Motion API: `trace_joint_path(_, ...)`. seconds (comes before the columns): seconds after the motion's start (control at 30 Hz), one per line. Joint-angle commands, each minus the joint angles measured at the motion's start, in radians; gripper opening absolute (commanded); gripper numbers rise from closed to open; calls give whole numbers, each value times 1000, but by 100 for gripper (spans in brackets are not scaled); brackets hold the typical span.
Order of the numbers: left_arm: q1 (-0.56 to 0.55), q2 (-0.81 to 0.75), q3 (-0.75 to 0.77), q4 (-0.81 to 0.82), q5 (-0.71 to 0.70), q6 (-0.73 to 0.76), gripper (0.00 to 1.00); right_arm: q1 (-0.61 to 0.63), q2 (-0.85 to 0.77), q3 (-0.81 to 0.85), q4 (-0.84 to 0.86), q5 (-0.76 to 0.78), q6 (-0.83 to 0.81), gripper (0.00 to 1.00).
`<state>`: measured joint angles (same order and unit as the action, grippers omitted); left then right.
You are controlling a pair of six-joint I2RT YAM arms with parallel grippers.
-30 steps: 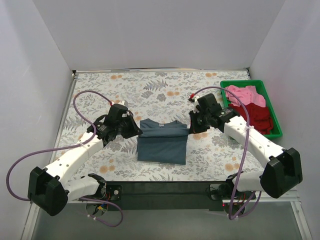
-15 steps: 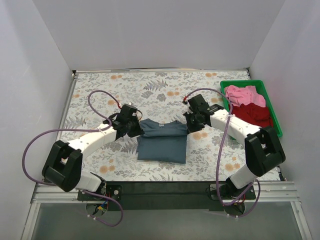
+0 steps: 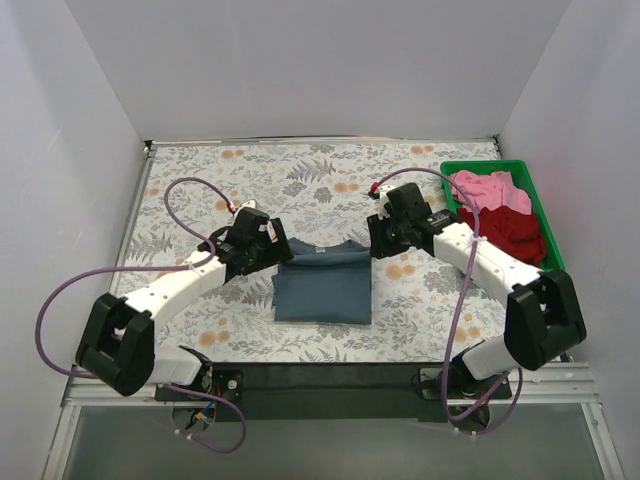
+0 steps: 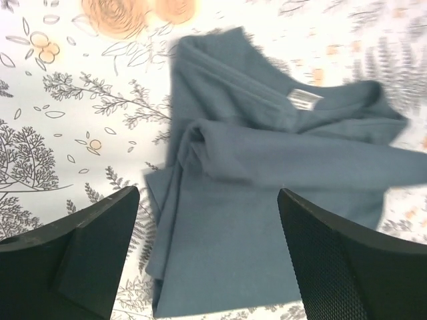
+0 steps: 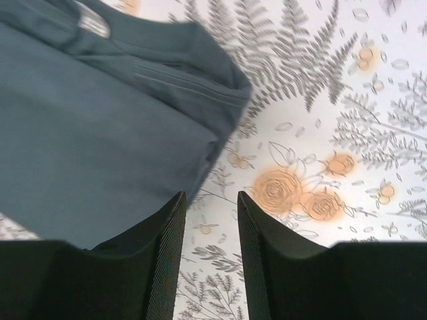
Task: Fold and stack the t-shirts
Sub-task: Fold the tshirt
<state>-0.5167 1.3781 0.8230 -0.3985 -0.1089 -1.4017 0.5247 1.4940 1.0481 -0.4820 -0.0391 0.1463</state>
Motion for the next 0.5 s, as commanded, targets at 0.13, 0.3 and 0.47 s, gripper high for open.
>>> trace_joint_path(0.13, -101, -152, -45, -25, 17, 53, 57, 15, -95, -111, 180, -300, -47, 37)
trace_joint_path(0.3, -115, -33, -22, 47, 75, 69, 38, 15, 12, -97, 236, -383, -53, 34)
trace_joint_path(0.47, -69, 165, 100, 118, 35, 84, 30, -9, 181, 18, 249, -372, -67, 33)
